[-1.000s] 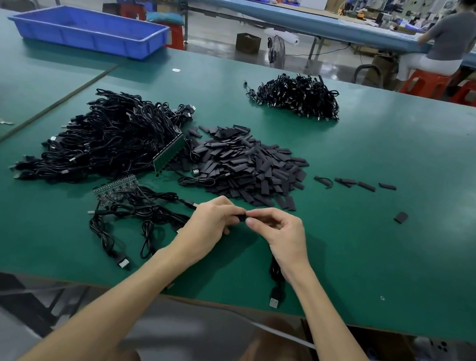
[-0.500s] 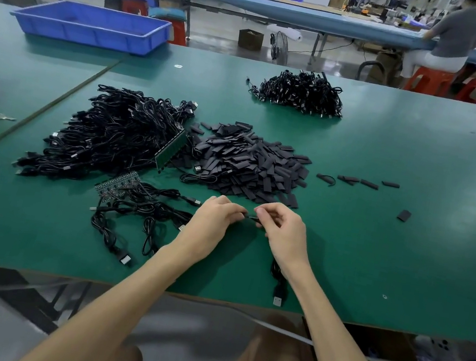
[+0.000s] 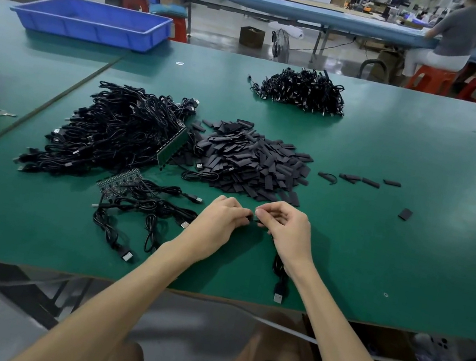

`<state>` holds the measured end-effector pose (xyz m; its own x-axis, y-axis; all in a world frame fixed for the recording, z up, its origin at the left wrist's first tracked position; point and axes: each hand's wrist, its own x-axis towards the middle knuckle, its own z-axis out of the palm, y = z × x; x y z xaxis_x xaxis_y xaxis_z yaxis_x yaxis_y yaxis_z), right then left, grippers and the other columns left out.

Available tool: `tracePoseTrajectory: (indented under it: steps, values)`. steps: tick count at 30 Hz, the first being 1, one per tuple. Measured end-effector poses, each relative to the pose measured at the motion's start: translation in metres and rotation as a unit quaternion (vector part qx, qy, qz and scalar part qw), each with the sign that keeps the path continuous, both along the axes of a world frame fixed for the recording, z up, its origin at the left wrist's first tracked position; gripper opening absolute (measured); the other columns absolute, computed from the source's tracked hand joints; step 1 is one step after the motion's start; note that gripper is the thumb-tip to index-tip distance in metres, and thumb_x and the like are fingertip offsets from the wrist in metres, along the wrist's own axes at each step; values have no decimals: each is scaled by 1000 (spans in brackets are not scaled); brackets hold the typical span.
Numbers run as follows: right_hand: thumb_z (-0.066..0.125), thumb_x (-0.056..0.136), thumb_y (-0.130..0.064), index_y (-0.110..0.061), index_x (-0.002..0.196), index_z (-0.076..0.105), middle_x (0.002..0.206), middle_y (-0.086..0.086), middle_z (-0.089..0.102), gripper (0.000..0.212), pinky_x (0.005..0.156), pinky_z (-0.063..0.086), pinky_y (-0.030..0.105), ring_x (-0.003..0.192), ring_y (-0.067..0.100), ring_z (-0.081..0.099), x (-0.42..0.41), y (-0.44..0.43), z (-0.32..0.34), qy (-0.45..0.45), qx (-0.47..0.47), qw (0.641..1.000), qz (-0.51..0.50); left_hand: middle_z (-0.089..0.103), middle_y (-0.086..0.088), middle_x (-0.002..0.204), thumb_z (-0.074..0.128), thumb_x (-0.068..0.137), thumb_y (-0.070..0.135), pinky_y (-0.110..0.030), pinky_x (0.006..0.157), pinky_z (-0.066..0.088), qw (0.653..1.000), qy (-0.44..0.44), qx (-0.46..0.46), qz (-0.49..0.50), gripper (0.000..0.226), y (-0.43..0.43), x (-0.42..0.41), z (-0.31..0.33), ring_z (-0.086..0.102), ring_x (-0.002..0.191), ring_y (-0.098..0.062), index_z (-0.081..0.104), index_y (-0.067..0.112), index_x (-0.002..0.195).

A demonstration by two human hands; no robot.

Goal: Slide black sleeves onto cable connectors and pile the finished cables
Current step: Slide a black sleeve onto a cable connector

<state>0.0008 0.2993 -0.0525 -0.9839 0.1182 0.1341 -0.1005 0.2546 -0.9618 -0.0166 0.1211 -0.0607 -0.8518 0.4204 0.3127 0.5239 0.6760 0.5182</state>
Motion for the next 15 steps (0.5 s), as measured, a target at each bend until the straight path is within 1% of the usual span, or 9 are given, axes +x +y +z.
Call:
tracePoseTrajectory:
  steps: [4,6,8,9,11,13,15]
  values:
    - [81,89,-16,-19,87,78,77,-3,77,5,62,51,15,72,12,74,0,1,-1,2,-3,1000,3,63,-7,101,54,104,18,-34,85,41,1000,-16,1,1,24,-1,-1,-1,49,95,-24,72,11,119]
    - [80,90,-21,-19,87,78,77,-3,77,5,62,51,18,72,12,74,0,1,-1,4,-2,1000,2,62,-3,96,51,106,18,-35,84,42,999,-39,7,11,23,0,-2,1,51,93,-23,72,11,110]
    - [77,94,-28,-20,87,79,77,-2,77,10,63,53,23,73,13,73,0,0,-1,10,3,1000,2,61,4,88,48,106,15,-35,80,45,997,-63,28,30,22,2,-2,3,55,88,-21,70,12,101]
    - [76,95,-29,-21,87,79,77,-2,78,12,66,54,25,74,14,73,0,0,-1,12,3,1000,5,61,6,85,47,106,14,-34,78,45,996,-71,36,40,22,2,-3,3,56,85,-20,68,13,99]
    - [76,94,-27,-20,90,79,81,-2,78,9,76,59,28,78,15,74,0,0,-1,8,-4,1000,18,63,5,81,45,106,12,-30,69,46,993,-84,55,60,21,2,-3,4,58,78,-15,64,16,97]
    - [80,90,-20,-19,93,80,84,-1,79,4,84,61,34,82,17,75,0,-1,0,-2,1,999,38,63,3,77,43,107,13,-20,58,39,989,-99,82,74,18,0,-1,3,53,65,-4,58,18,99]
    - [81,87,-16,-19,95,80,84,2,79,8,88,61,37,84,21,75,0,-1,1,-11,1,999,51,62,2,74,41,108,15,-17,54,38,983,-119,111,80,16,-1,0,4,50,58,0,55,20,102]
